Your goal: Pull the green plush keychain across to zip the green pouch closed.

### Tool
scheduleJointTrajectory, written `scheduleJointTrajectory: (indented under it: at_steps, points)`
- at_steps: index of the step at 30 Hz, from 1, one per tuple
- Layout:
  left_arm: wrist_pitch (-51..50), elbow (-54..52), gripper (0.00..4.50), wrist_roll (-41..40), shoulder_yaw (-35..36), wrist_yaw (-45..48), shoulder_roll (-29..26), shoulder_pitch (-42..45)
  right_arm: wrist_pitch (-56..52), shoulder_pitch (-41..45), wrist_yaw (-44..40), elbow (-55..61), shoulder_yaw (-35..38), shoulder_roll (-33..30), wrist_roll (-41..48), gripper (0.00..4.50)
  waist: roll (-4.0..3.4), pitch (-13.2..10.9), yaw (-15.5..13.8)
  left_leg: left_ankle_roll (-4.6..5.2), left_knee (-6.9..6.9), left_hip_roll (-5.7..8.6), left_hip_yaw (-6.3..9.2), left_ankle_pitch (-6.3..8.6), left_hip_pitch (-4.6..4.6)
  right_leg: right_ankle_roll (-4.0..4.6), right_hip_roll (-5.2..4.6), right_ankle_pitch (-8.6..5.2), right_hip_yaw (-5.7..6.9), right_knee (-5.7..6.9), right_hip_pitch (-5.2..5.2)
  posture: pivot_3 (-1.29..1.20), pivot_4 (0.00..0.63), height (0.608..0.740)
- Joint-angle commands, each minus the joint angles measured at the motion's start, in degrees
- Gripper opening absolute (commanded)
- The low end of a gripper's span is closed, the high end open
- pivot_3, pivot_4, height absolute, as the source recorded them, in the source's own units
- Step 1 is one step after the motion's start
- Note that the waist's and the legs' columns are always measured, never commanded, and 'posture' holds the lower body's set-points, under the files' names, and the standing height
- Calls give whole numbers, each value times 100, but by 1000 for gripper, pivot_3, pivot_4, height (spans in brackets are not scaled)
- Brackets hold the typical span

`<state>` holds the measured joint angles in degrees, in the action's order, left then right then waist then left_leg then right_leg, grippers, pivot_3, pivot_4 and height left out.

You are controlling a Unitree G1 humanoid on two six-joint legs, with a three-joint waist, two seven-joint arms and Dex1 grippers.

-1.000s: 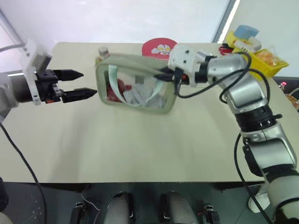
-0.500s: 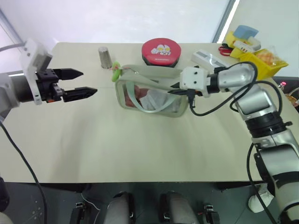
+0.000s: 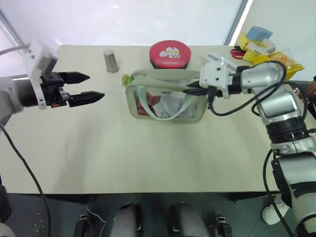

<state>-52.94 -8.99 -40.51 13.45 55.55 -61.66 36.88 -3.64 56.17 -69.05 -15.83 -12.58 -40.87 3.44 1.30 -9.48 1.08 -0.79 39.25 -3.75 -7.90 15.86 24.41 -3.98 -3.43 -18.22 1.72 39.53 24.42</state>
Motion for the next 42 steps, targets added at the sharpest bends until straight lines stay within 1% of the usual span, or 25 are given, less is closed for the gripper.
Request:
scheduleJointTrajectory:
  at_steps: [1,7,9,11,12,13,17,21,26,28,29,31,34,35,36,37,38,39,42]
  points:
    - [113,-68,4500,27,63,19,-45,119,272,-132,11,157,174,-29,35,28,0,0,-5,0,0,0,0,0,0,0,0,0,0,0,0,0,150,740]
    - [110,-87,4500,25,85,-5,-55,87,198,-497,27,434,162,17,89,28,0,0,12,-2,1,-2,-1,-1,-5,0,1,0,0,5,-2,0,150,740]
    - [102,-116,4500,15,92,-19,-46,62,180,-481,45,431,191,1,69,790,0,0,14,-4,2,-3,0,-2,-9,0,3,0,0,9,-2,0,150,740]
    - [103,-98,4500,16,105,-18,-55,44,52,-402,42,470,263,-69,89,1448,0,0,9,-5,1,-3,-1,-3,-11,0,3,0,-1,11,-2,0,150,740]
    - [104,-74,4500,18,124,-15,-65,30,-14,-364,26,514,304,-124,104,2020,0,0,4,-5,2,-3,-1,-3,-11,0,3,0,-1,12,-2,0,150,740]
    - [108,-38,4500,26,149,-20,-73,9,-114,-336,-10,604,367,-205,151,2381,0,0,-3,-5,1,-3,-1,-3,-10,0,2,0,-1,12,-2,0,150,740]
    - [161,85,4500,62,213,-39,-64,-111,-600,-322,-84,987,591,-511,334,2381,-1,0,-29,-5,1,1,0,-3,-8,0,-2,0,-1,13,-2,0,150,740]
    - [266,174,4500,118,152,-25,-36,-148,-831,-591,-104,1290,700,-755,383,2381,1,1,-27,-5,3,1,0,-3,-9,0,-2,0,0,12,-4,0,150,740]
    - [566,601,4500,378,-140,47,89,82,-854,-798,-48,1359,688,-753,363,2381,1,1,-27,-5,3,1,-1,-3,-10,0,0,0,0,12,-5,0,150,740]
    - [778,904,4500,553,-296,52,237,260,-812,-792,-31,1271,648,-672,347,2381,0,1,-28,-5,3,1,-1,-3,-10,0,1,0,0,12,-5,0,150,740]
    - [935,1157,4500,716,-409,-12,369,415,-698,-798,-36,1208,606,-635,313,2151,1,1,-28,-5,3,1,-1,-3,-10,0,2,0,0,12,-5,0,150,740]
    - [1312,1718,4500,1084,-629,-141,653,760,-595,-810,-43,1122,564,-530,318,1549,1,1,-29,-5,4,3,-2,-3,-11,0,5,0,0,12,-6,0,150,740]
    - [1814,2450,4500,1518,-856,-207,971,1173,-464,-867,-129,1110,485,-473,309,30,1,1,-31,-5,6,4,-2,-3,-9,0,7,0,0,10,-7,0,150,740]
    - [1939,2661,4500,1626,-903,-202,1053,1286,-426,-881,-155,1114,460,-474,301,30,1,1,-21,-5,7,4,-2,-3,-9,0,6,0,0,10,-7,0,150,740]
    - [2128,2898,4500,1774,-998,-196,1169,1418,-452,-922,-203,1160,447,-493,326,30,151,-52,-1,-5,7,3,-2,-3,-8,0,6,0,0,10,-7,0,150,740]
    - [2307,3141,4500,1911,-1091,-194,1287,1542,-469,-969,-256,1208,430,-519,338,30,-7,-4,-26,-3,4,25,-10,-2,-17,-19,7,-12,-12,-5,-9,0,150,740]
    - [2503,3377,4500,2060,-1184,-193,1418,1654,-513,-1021,-287,1262,427,-542,360,30,-17,-4,-30,-13,-3,-1,23,-8,-5,-4,33,19,31,-41,-43,0,150,740]
    - [2661,3580,4500,2183,-1259,-182,1531,1755,-542,-1055,-300,1302,426,-553,370,30,-23,-7,-33,-11,6,0,4,-6,-17,3,32,32,6,-32,-32,0,150,740]
    - [2947,3934,4500,2400,-1380,-42,1735,1931,-581,-1094,-290,1362,442,-549,369,30,-19,-6,-21,-10,5,1,6,-6,-17,3,28,32,4,-27,-30,0,150,740]
